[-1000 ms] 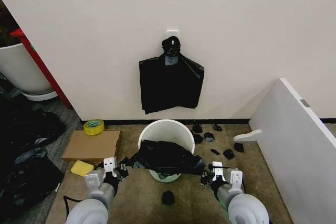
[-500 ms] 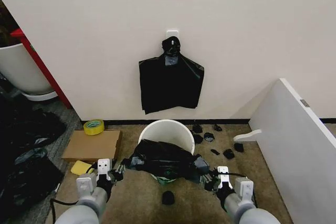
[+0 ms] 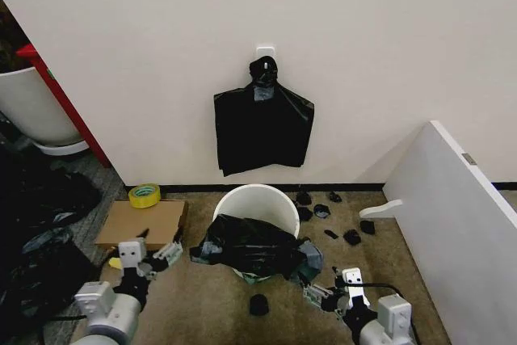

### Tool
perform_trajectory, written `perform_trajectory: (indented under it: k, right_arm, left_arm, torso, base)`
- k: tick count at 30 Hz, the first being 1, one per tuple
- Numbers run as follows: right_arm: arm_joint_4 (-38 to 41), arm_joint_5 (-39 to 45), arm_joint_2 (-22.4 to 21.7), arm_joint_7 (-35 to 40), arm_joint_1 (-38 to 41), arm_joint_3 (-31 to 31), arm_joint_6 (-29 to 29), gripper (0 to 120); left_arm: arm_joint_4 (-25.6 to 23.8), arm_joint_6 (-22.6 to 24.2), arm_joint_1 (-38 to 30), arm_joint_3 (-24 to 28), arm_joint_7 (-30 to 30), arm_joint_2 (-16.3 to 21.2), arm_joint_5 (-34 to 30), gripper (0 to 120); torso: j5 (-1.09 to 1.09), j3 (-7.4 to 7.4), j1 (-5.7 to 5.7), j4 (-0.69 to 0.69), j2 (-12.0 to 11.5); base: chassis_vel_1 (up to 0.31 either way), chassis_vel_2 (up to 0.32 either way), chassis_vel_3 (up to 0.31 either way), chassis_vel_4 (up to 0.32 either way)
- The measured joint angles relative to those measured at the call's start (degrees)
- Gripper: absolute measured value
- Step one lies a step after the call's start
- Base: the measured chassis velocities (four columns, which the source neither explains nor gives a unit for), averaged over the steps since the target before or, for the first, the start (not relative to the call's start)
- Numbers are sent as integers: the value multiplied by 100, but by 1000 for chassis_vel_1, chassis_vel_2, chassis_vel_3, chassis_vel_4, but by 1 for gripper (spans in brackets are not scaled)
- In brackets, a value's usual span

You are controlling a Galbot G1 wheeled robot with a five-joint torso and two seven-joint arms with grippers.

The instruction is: Place the garbage bag over the trash bin.

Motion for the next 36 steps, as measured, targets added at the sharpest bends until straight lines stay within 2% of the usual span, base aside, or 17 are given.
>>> perform_trajectory:
  k: [3,6,7,8,9,10,11,13,14,16,19,21,22,23,27,33,36]
  right_arm:
    - [157,135,-124,-322,225,498,-61,100]
    - [177,416,-240,-527,487,765,-291,100]
    - [177,753,-386,-711,742,938,-503,100]
    - [39,1383,-728,-1091,1428,1164,-802,100]
    - [-1,1485,-792,-1156,1521,1205,-840,100]
    - [-163,1821,-1049,-1438,1763,1406,-953,100]
    - [-354,1999,-1260,-1627,1969,1410,-1027,100]
    - [-476,2080,-1366,-1716,2113,1362,-1077,100]
    - [-748,2272,-1564,-1845,2472,1180,-1197,100]
    - [-1317,2507,-1805,-2042,3224,564,-1412,100]
    - [-2022,2434,-1879,-2282,4446,-600,-1510,100]
    - [-2444,2309,-1818,-2416,5205,-1353,-1534,100]
    - [-2444,2309,-1818,-2416,5205,-1353,-1534,100]
    - [-2743,2190,-1711,-2501,5786,-1869,-1528,100]
    - [-3497,1823,-1253,-2712,6924,-2831,-1510,100]
    - [-4400,1183,-666,-2971,7605,-3544,-1362,100]
    - [-4589,1076,-538,-3029,7738,-3668,-1336,100]
  left_arm:
    - [215,-595,-65,-64,282,-307,544,98]
    - [313,-804,-67,-82,405,-434,831,97]
    - [402,-977,-68,-95,499,-589,1124,98]
    - [469,-1190,-93,-58,602,-847,1502,98]
    - [479,-1206,-120,-23,621,-871,1548,98]
    - [543,-1212,-268,135,689,-884,1652,98]
    - [564,-1247,-286,189,736,-936,1766,98]
    - [564,-1277,-269,199,757,-977,1840,98]
    - [557,-1358,-200,203,792,-1063,1986,98]
    - [530,-1505,-54,200,815,-1205,2274,98]
    - [504,-1665,175,192,820,-1364,2646,98]
    - [498,-1731,300,192,818,-1439,2782,98]
    - [498,-1731,300,192,818,-1439,2782,98]
    - [498,-1795,380,184,814,-1483,2860,98]
    - [512,-1983,557,113,821,-1556,3032,98]
    - [417,-2072,768,128,839,-1699,3088,98]
    - [418,-2079,819,194,826,-1759,3202,98]
  torso:
    - [-1,0,0,-1,0]
    - [1,0,0,0,0]
    - [1,1,0,0,0]
    - [2,1,0,7,0]
    - [4,1,0,9,0]
    - [0,1,0,4,0]
    - [-5,1,0,-9,0]
    - [-3,1,0,-7,0]
    - [5,1,0,-3,0]
    - [-1,1,0,0,0]
    - [3,1,0,4,0]
    - [1,2,1,2,-1]
    - [1,2,1,2,-1]
    - [2,1,0,2,0]
    - [-1,2,1,2,-1]
    - [0,1,1,0,-1]
    - [-2,1,1,0,-1]
  base:
    - [0,0,0,0]
    - [0,0,0,0]
    - [0,0,0,0]
    - [0,0,0,0]
    - [0,0,0,0]
    - [0,0,0,0]
    - [0,0,0,0]
    - [0,0,0,0]
    - [0,0,0,0]
    - [0,0,0,0]
    - [0,0,0,0]
    - [0,0,0,0]
    - [0,0,0,0]
    - [0,0,0,0]
    - [0,0,0,0]
    - [0,0,0,0]
    - [0,0,0,0]
